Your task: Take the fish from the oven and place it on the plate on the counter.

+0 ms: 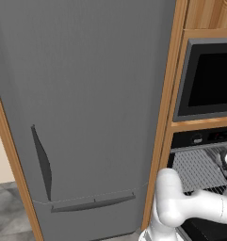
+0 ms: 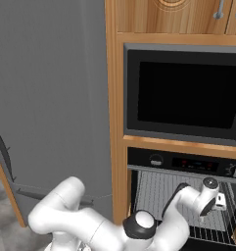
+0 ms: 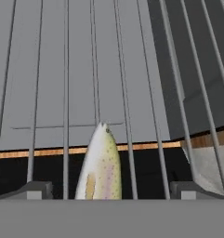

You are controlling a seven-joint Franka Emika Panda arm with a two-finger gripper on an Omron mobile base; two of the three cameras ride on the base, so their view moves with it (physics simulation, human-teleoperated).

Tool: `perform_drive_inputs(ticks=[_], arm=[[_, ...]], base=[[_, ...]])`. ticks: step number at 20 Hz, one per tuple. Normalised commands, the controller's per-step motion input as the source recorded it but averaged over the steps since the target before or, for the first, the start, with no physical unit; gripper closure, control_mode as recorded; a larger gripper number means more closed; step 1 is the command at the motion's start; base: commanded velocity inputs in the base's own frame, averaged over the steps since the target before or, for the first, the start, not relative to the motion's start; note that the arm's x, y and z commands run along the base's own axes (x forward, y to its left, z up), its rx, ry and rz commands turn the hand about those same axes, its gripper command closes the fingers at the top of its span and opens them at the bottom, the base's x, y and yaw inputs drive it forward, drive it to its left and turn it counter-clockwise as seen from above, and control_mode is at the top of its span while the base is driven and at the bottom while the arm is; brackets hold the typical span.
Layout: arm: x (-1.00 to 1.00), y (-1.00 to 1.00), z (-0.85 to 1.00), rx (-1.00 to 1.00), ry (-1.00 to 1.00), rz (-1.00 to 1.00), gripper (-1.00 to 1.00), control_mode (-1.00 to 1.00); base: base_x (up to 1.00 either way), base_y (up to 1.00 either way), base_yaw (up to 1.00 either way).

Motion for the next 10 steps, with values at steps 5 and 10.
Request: perform_drive_inputs(ticks=[5,10], arm=[[-0.25,0.0,-0.54,0.0,0.0,0.0,-1.0,-1.0],[-0.03,0.0,-0.78,0.0,0.0,0.0,-1.0,-1.0]], base=[[0.0,0.0,0.0],[0.0,0.0,0.0]])
